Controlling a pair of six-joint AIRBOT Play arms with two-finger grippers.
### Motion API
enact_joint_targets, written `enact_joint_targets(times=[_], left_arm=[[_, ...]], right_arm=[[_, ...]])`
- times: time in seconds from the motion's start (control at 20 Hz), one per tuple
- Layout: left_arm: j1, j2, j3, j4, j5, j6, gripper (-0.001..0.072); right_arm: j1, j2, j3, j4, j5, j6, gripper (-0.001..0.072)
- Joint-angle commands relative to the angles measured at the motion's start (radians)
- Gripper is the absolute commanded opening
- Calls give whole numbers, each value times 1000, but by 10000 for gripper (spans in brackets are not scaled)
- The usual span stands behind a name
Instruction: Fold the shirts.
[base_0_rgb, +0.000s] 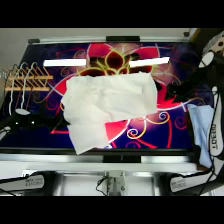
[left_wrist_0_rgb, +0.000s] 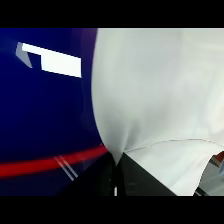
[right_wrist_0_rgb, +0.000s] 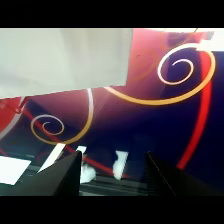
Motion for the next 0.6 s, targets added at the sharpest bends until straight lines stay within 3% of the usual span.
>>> enact_joint_targets(times=[0.0, 0.2, 0.55], left_arm=[[14, -1, 1, 1, -8, -1, 29], [13, 5, 1, 0, -24, -1, 29], [13, 14, 1, 0, -24, -2, 29]], right_arm=[[-3, 1, -160, 62, -126, -1, 507], [5, 1, -310, 124, -351, 8, 507], [3, -41, -339, 138, -435, 19, 505]])
